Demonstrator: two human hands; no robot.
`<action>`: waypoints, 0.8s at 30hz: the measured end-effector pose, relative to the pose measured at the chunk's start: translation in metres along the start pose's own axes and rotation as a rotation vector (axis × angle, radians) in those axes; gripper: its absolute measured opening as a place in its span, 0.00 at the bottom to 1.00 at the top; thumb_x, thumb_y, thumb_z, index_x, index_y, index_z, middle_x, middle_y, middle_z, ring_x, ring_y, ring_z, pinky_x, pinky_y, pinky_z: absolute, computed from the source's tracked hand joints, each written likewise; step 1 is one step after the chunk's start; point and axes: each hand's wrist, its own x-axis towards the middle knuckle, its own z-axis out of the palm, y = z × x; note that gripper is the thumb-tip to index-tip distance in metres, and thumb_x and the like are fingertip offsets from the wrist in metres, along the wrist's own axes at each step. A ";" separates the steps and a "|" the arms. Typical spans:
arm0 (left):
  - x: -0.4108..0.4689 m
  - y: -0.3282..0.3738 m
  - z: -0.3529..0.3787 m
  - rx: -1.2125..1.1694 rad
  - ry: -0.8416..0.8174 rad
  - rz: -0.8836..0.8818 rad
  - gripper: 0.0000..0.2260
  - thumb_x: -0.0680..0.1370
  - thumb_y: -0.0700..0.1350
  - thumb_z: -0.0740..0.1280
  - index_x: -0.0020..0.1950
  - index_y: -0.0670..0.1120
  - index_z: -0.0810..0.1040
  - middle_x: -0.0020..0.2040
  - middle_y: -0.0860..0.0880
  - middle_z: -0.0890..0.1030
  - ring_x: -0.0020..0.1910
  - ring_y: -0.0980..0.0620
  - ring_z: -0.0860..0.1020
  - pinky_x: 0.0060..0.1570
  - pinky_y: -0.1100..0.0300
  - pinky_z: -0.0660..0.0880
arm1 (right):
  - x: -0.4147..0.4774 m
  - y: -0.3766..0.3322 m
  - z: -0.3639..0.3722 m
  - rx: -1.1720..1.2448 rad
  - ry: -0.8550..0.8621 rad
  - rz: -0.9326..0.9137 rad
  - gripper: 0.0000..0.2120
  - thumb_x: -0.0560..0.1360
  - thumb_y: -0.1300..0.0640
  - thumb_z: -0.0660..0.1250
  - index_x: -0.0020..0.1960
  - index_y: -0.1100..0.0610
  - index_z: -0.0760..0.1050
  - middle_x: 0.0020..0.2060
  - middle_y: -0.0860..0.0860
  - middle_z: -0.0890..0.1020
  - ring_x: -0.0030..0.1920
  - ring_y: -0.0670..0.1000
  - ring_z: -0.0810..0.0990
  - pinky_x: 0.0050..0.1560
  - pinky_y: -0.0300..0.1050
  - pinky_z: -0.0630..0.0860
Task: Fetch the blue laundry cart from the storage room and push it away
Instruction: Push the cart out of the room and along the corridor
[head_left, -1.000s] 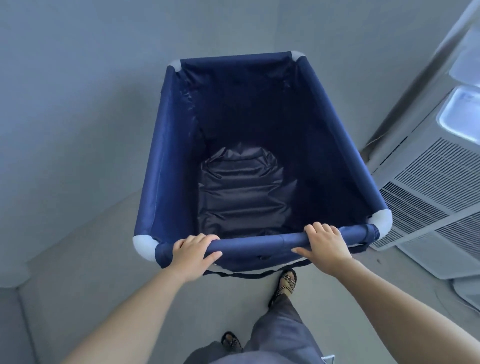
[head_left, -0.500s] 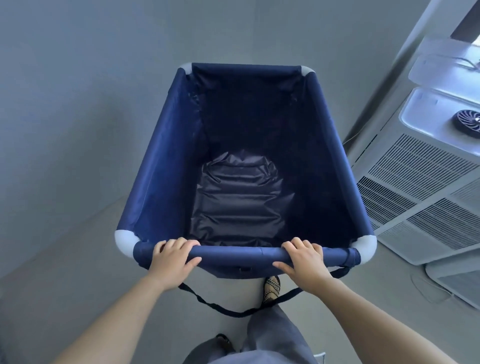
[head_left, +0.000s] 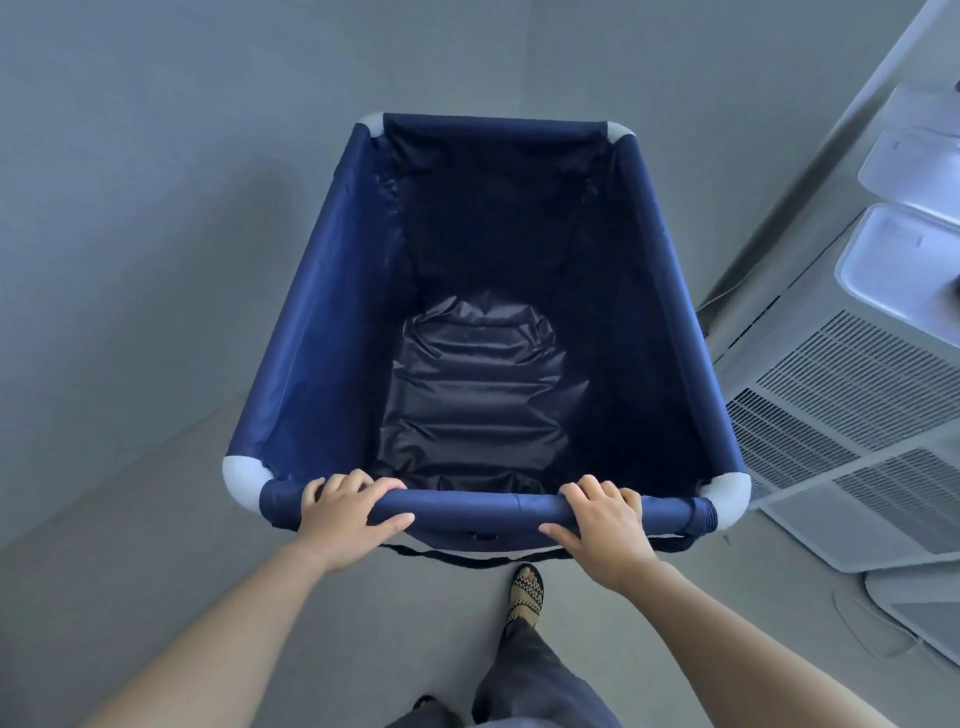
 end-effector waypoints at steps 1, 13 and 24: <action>0.006 0.002 -0.002 -0.005 0.009 -0.007 0.16 0.73 0.68 0.57 0.59 0.68 0.69 0.52 0.58 0.70 0.59 0.54 0.67 0.68 0.52 0.51 | 0.008 0.003 -0.003 -0.006 -0.010 -0.003 0.25 0.74 0.33 0.53 0.63 0.48 0.67 0.54 0.47 0.73 0.54 0.51 0.71 0.60 0.49 0.63; 0.080 0.026 -0.026 -0.059 0.081 -0.053 0.14 0.78 0.59 0.59 0.63 0.63 0.70 0.60 0.61 0.71 0.63 0.56 0.67 0.69 0.48 0.51 | 0.117 0.012 -0.036 -0.024 -0.079 -0.220 0.25 0.75 0.34 0.53 0.62 0.50 0.66 0.56 0.48 0.73 0.54 0.53 0.72 0.54 0.50 0.67; 0.126 0.044 -0.031 -0.076 0.054 -0.059 0.18 0.79 0.54 0.58 0.68 0.63 0.61 0.62 0.59 0.67 0.67 0.54 0.60 0.72 0.43 0.45 | 0.175 0.019 -0.044 -0.159 -0.024 -0.236 0.22 0.77 0.37 0.51 0.59 0.52 0.67 0.53 0.49 0.74 0.51 0.54 0.73 0.49 0.49 0.66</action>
